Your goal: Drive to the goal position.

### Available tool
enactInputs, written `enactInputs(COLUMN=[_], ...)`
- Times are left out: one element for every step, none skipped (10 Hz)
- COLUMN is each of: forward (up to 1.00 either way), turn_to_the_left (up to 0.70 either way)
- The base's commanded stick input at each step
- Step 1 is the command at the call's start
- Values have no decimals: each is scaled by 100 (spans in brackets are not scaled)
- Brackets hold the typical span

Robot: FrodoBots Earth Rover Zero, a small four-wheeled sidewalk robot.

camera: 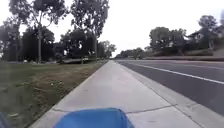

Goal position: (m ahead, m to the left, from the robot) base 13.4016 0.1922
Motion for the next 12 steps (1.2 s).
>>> enactInputs(forward=[100,100,100,100,100,100,100,100,100,100,100,100], turn_to_the_left=[0,27,27,27,0,0,0,0,0,0,0,0])
